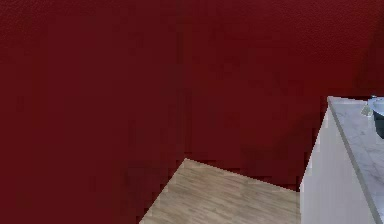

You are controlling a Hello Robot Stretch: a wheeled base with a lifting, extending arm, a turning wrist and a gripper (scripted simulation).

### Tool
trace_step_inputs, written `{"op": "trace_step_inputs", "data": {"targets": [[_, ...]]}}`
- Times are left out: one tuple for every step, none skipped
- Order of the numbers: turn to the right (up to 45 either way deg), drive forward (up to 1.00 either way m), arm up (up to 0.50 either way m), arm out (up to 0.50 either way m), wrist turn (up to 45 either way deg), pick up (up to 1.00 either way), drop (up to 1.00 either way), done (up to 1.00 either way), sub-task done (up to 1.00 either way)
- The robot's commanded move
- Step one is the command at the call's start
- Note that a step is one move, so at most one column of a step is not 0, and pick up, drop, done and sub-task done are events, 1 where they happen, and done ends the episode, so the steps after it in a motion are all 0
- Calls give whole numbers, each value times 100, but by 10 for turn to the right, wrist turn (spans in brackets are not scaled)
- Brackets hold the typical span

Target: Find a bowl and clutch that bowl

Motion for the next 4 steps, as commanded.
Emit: {"op": "trace_step_inputs", "data": {"targets": [[0,0,0,48,0,0,0,0,0],[0,0,0,0,450,0,0,0,0],[0,0,0,0,450,0,0,0,0],[0,0,0,0,450,0,0,0,0]]}}
